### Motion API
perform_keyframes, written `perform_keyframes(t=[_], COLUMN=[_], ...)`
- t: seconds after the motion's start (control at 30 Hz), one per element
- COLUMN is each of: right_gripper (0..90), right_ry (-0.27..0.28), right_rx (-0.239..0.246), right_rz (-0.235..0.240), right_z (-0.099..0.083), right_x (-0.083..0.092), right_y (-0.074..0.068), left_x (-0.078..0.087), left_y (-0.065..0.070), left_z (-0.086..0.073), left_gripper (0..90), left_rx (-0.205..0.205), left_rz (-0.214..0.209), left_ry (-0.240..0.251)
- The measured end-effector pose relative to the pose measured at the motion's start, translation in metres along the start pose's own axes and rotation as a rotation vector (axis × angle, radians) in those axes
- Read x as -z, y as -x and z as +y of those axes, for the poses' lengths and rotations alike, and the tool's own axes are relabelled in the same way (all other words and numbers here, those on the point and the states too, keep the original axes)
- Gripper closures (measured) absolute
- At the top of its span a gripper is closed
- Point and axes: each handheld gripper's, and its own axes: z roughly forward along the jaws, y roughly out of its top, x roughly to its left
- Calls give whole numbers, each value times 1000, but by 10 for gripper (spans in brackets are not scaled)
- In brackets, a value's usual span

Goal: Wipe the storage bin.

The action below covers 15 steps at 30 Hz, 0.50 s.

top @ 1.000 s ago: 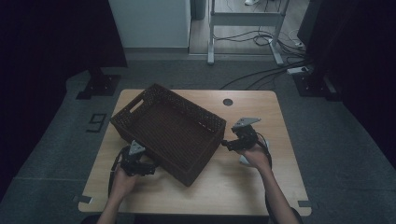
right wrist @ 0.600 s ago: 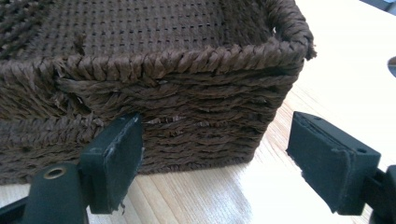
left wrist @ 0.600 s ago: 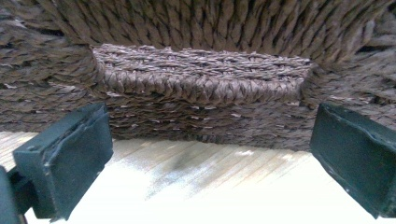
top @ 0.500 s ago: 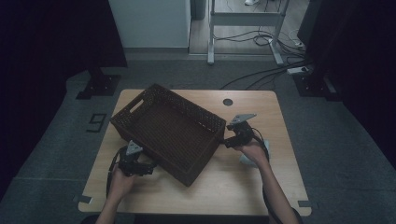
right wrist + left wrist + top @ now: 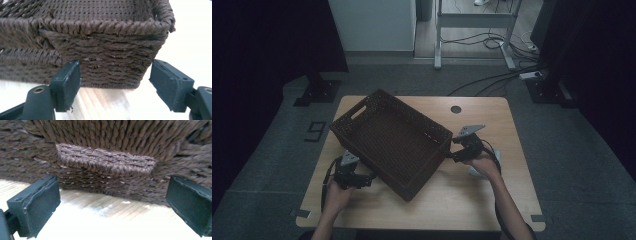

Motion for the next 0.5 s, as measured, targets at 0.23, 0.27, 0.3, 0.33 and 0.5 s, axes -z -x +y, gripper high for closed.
perform_keyframes(t=[0.23,0.27,0.3,0.33,0.5], right_gripper=[321,337,356,372,431], right_ry=[-22,-23,-29,-33,-48], right_rx=[26,31,34,36,53], right_rz=[11,11,11,11,22], right_z=[-1,-1,-1,-1,-1], right_x=[4,5,6,6,8], right_y=[-13,-15,-18,-21,-35], left_x=[11,12,12,13,17], left_y=[-7,-8,-9,-10,-13], left_z=[-1,-1,-2,-3,-8], left_gripper=[0,0,0,0,0], left_rx=[15,17,18,18,31], left_rz=[28,30,35,39,44], left_ry=[-28,-36,-42,-50,-65])
